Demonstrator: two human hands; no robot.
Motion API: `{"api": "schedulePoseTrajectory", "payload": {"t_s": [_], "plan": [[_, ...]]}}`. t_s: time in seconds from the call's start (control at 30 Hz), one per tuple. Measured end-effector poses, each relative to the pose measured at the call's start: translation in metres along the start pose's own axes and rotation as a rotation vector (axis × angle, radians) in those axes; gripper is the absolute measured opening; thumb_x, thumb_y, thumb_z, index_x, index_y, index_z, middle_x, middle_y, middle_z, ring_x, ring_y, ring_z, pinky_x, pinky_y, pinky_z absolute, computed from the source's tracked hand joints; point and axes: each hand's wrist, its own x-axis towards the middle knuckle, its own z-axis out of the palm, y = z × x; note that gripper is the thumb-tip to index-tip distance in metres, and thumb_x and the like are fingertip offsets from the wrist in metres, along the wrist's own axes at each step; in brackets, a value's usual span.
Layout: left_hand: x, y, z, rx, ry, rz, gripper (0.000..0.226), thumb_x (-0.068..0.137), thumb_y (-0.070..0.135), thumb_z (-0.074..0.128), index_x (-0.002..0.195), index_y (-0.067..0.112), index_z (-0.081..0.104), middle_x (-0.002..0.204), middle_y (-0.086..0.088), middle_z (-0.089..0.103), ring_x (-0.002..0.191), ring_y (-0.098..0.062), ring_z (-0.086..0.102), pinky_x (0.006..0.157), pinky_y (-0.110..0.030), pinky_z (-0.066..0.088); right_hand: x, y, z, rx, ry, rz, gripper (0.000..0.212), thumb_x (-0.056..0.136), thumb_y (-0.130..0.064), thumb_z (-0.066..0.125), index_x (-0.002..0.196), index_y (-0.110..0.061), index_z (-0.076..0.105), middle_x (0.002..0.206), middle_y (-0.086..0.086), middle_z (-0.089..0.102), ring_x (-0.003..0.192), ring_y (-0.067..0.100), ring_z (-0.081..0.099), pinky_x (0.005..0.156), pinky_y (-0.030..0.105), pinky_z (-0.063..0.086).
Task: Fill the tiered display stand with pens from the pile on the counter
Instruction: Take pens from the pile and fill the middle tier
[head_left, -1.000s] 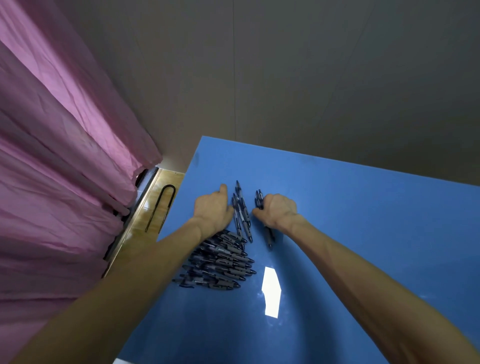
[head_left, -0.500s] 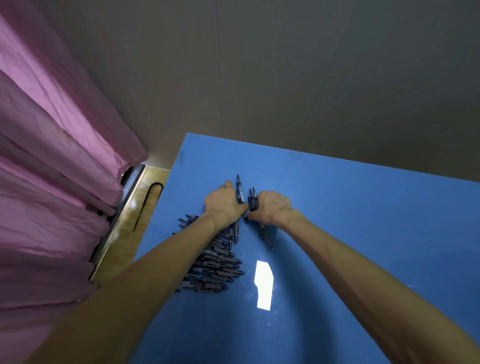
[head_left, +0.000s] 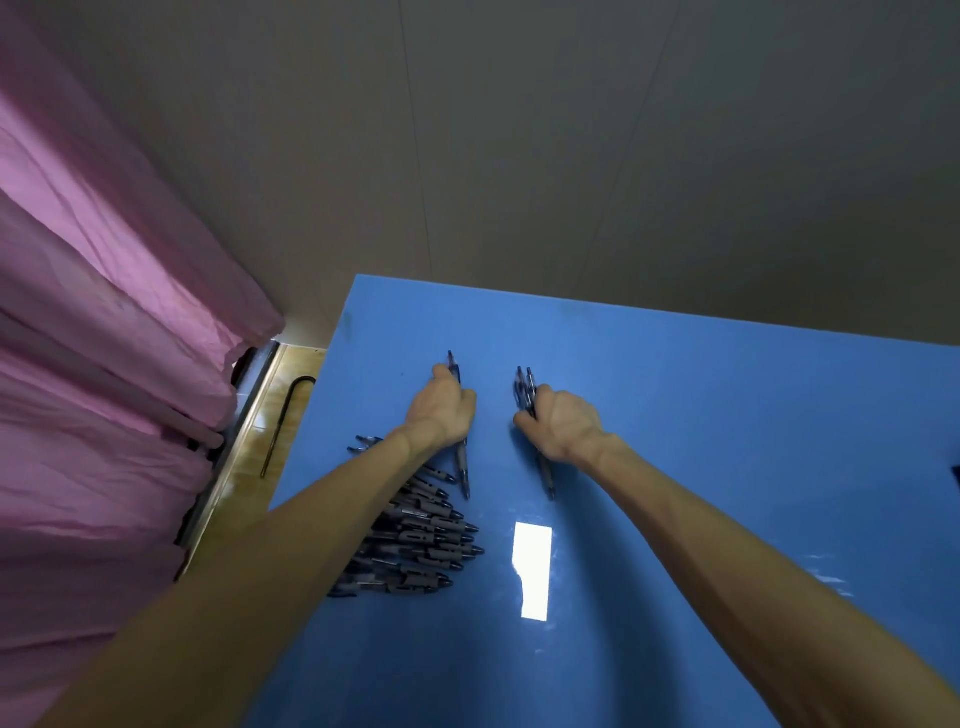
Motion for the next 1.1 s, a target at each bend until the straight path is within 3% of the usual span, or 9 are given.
{"api": "schedulePoseTrajectory", "payload": {"t_s": [0.1, 0.23, 0.33, 0.47, 0.57, 0.77, 0.83, 1.0, 1.1], "plan": [[-0.002, -0.003, -0.007, -0.162, 0.05, -0.028, 0.022, 0.107, 0.023, 0.036, 0.118, 0.004, 0.035, 0.082, -0.004, 0.048, 0.069, -0.02, 0.047, 0.058, -0.035, 0.036, -0.005, 0.003, -0.003, 0.008, -0.002, -0.022, 0.035, 0.101, -0.039, 0.04, 0.109, -0.007, 0.052, 0.108, 0.013, 0.066, 0.089, 0.031, 0.054, 0.074, 0.034, 0.037], [-0.007, -0.001, -0.022, -0.31, 0.114, 0.037, 0.023, 0.109, 0.032, 0.035, 0.105, 0.01, 0.04, 0.085, -0.006, 0.054, 0.071, -0.02, 0.049, 0.063, -0.036, 0.041, -0.017, 0.004, -0.008, 0.09, 0.043, -0.036, 0.032, 0.101, -0.039, 0.036, 0.094, -0.011, 0.05, 0.091, 0.008, 0.062, 0.083, 0.029, 0.054, 0.071, 0.035, 0.038], [-0.014, 0.004, -0.035, -0.342, 0.147, 0.081, 0.033, 0.109, 0.04, 0.035, 0.093, 0.013, 0.043, 0.081, -0.005, 0.055, 0.066, -0.019, 0.047, 0.062, -0.036, 0.04, -0.029, 0.003, -0.014, 0.278, 0.058, -0.02, 0.029, 0.101, -0.035, 0.036, 0.084, -0.013, 0.045, 0.081, 0.004, 0.057, 0.076, 0.027, 0.052, 0.068, 0.037, 0.038], [-0.034, 0.014, -0.049, -0.345, 0.206, 0.124, 0.031, 0.107, 0.041, 0.043, 0.087, 0.018, 0.042, 0.087, -0.005, 0.063, 0.075, -0.02, 0.054, 0.062, -0.035, 0.039, -0.044, 0.002, -0.026, 0.546, 0.1, -0.011, 0.032, 0.098, -0.033, 0.041, 0.073, -0.014, 0.041, 0.071, 0.006, 0.057, 0.068, 0.024, 0.05, 0.07, 0.044, 0.046], [-0.051, 0.02, -0.057, -0.341, 0.23, 0.165, 0.03, 0.106, 0.038, 0.05, 0.082, 0.02, 0.043, 0.087, -0.001, 0.065, 0.074, -0.018, 0.057, 0.061, -0.032, 0.039, -0.055, 0.001, -0.034, 0.664, 0.126, -0.019, 0.036, 0.1, -0.03, 0.045, 0.069, -0.013, 0.042, 0.062, 0.001, 0.054, 0.061, 0.019, 0.049, 0.063, 0.037, 0.042], [-0.083, 0.029, -0.072, -0.294, 0.223, 0.221, 0.028, 0.107, 0.037, 0.046, 0.091, 0.014, 0.044, 0.088, -0.005, 0.059, 0.074, -0.021, 0.049, 0.07, -0.038, 0.041, -0.077, 0.005, -0.045, 0.88, 0.128, -0.015, 0.033, 0.099, -0.034, 0.057, 0.075, -0.012, 0.057, 0.06, 0.001, 0.056, 0.048, 0.012, 0.048, 0.056, 0.027, 0.04], [-0.099, 0.031, -0.074, -0.269, 0.208, 0.224, 0.027, 0.109, 0.035, 0.039, 0.097, 0.012, 0.044, 0.085, -0.004, 0.053, 0.073, -0.02, 0.046, 0.066, -0.037, 0.04, -0.092, 0.007, -0.048, 0.894, 0.129, -0.018, 0.031, 0.101, -0.032, 0.057, 0.079, -0.011, 0.063, 0.061, 0.0, 0.06, 0.049, 0.009, 0.052, 0.056, 0.024, 0.041], [-0.148, 0.038, -0.07, -0.266, 0.153, 0.276, 0.026, 0.111, 0.028, 0.034, 0.111, 0.005, 0.048, 0.089, -0.003, 0.063, 0.075, -0.018, 0.05, 0.068, -0.035, 0.04, -0.144, 0.016, -0.048, 0.933, 0.154, -0.023, 0.034, 0.105, -0.033, 0.051, 0.09, -0.006, 0.065, 0.066, 0.004, 0.063, 0.061, 0.014, 0.056, 0.069, 0.029, 0.046], [-0.188, 0.04, -0.062, -0.298, 0.126, 0.358, 0.016, 0.109, 0.023, 0.037, 0.116, 0.013, 0.048, 0.095, -0.004, 0.073, 0.072, -0.016, 0.053, 0.072, -0.037, 0.045, -0.181, 0.024, -0.043, 0.961, 0.174, -0.033, 0.034, 0.104, -0.03, 0.052, 0.086, -0.004, 0.064, 0.066, 0.003, 0.071, 0.068, 0.021, 0.06, 0.081, 0.043, 0.054]]}}
